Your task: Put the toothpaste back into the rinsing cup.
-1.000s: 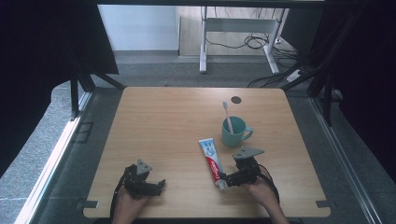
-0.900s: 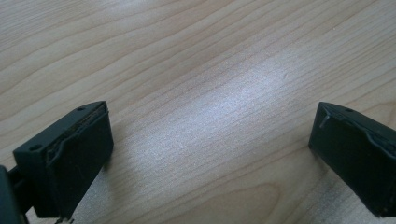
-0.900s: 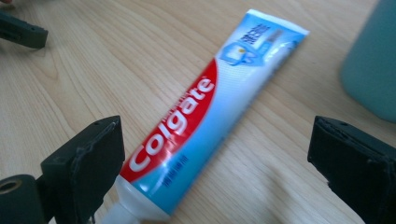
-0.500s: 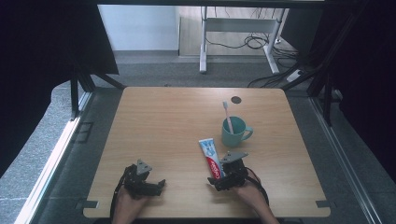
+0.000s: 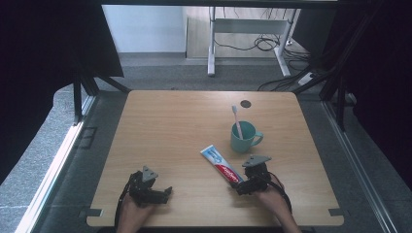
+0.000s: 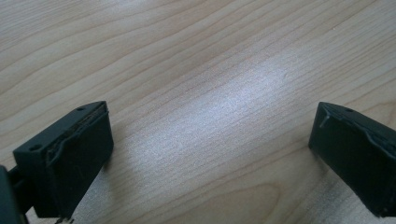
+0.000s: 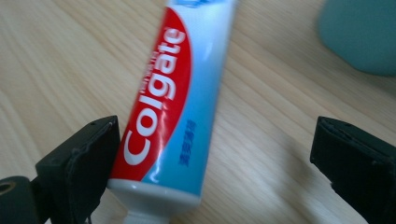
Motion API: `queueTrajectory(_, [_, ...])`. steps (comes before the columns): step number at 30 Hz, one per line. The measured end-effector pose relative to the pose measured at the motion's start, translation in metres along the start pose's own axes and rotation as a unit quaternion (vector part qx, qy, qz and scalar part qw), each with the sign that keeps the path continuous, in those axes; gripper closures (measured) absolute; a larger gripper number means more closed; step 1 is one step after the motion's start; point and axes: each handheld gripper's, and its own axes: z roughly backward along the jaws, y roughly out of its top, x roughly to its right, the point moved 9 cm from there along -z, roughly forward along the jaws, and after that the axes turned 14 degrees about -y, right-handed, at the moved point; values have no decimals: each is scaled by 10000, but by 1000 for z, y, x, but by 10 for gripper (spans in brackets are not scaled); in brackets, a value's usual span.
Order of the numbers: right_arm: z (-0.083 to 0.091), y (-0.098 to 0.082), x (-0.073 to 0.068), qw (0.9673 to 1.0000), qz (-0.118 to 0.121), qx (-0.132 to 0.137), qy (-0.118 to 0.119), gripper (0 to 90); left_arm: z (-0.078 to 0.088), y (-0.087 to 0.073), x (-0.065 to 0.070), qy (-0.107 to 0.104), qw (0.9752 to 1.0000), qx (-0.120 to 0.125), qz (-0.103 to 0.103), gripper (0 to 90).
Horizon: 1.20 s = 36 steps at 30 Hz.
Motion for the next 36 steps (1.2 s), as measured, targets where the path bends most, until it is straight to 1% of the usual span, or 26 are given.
queueTrajectory(2, [1, -1, 5, 10000, -1, -32, -52, 27, 0, 0, 0, 0, 10000, -2, -1, 0])
queueTrajectory(4, [1, -1, 6, 9999, 12, -86, -57, 32, 0, 0, 0, 1, 10000, -1, 0, 0])
queueTrajectory(7, [0, 1, 4, 9995, 135, -279, -57, 41, 0, 0, 0, 1, 10000, -1, 0, 0])
queueTrajectory(8, [-1, 1, 4, 9993, 187, -322, -59, 42, 0, 0, 0, 1, 10000, -1, 0, 0])
queueTrajectory(9, [-1, 1, 4, 9993, 187, -322, -59, 42, 0, 0, 0, 0, 10000, -2, 0, 0])
queueTrajectory(10, [-2, 4, 2, 9985, 344, -432, 16, 41, 0, 0, 0, 0, 10000, 0, 1, 0])
queueTrajectory(11, [-2, 4, 2, 9985, 344, -432, 16, 41, 0, 0, 0, 0, 10000, -1, 0, 0])
queueTrajectory(14, [-6, 8, 1, 9968, 460, -653, 103, 50, 0, 0, 0, 0, 10000, -1, 0, 0])
queueTrajectory(15, [-6, 8, 1, 9968, 460, -653, 103, 50, 0, 0, 0, 0, 10000, -1, 0, 0])
queueTrajectory(16, [-6, 10, -1, 9950, 524, -834, 158, 78, 0, 0, 0, -1, 10000, -2, -1, 0])
queueTrajectory(18, [-6, 13, -4, 9932, 566, -995, 230, 129, 0, 0, 0, -2, 10000, 9, 7, 0])
queueTrajectory(20, [-6, 18, -7, 9913, 589, -1139, 303, 154, 0, 0, 0, -3, 10000, 9, 8, 0])
queueTrajectory(21, [-6, 18, -7, 9913, 589, -1139, 303, 154, 0, 0, 0, -3, 10000, 9, 8, 0])
queueTrajectory(22, [-6, 21, -8, 9878, 683, -1366, 318, 181, 0, 0, 0, -2, 10000, 8, 7, 0])
queueTrajectory(24, [-7, 24, -10, 9834, 801, -1595, 314, 224, 0, 0, 0, -3, 10000, 0, 9, 0])
queueTrajectory(25, [-8, 26, -12, 9811, 841, -1710, 349, 244, 0, 0, 0, -3, 10000, 0, 10, 0])
queueTrajectory(28, [-11, 29, -16, 9733, 995, -2037, 353, 299, 0, 0, 0, -4, 10000, 1, 11, 0])
queueTrajectory(29, [-11, 29, -16, 9733, 995, -2037, 353, 299, 0, 0, 0, -4, 10000, 1, 11, 0])
queueTrajectory(30, [-14, 32, -18, 9687, 1118, -2189, 359, 334, 0, 0, 0, -3, 10000, 1, 11, 0])
queueTrajectory(31, [-14, 33, -20, 9655, 1160, -2304, 344, 345, 0, 0, 0, -3, 10000, -2, 9, 0])
queueTrajectory(32, [-14, 33, -20, 9655, 1160, -2304, 344, 345, 0, 0, 0, -3, 10000, -2, 9, 0])
queueTrajectory(33, [-16, 34, -21, 9628, 1238, -2377, 344, 356, 0, 0, 0, -3, 10000, -1, 9, 0])
queueTrajectory(34, [-18, 35, -23, 9567, 1376, -2547, 302, 375, 0, 0, 0, -3, 10000, -1, 10, 0])
queueTrajectory(35, [-19, 36, -24, 9535, 1399, -2657, 271, 383, 0, 0, 0, -3, 10000, -2, 9, 0])
queueTrajectory(36, [-20, 38, -25, 9519, 1417, -2702, 275, 397, 0, 0, 0, -3, 10000, -1, 10, 0])
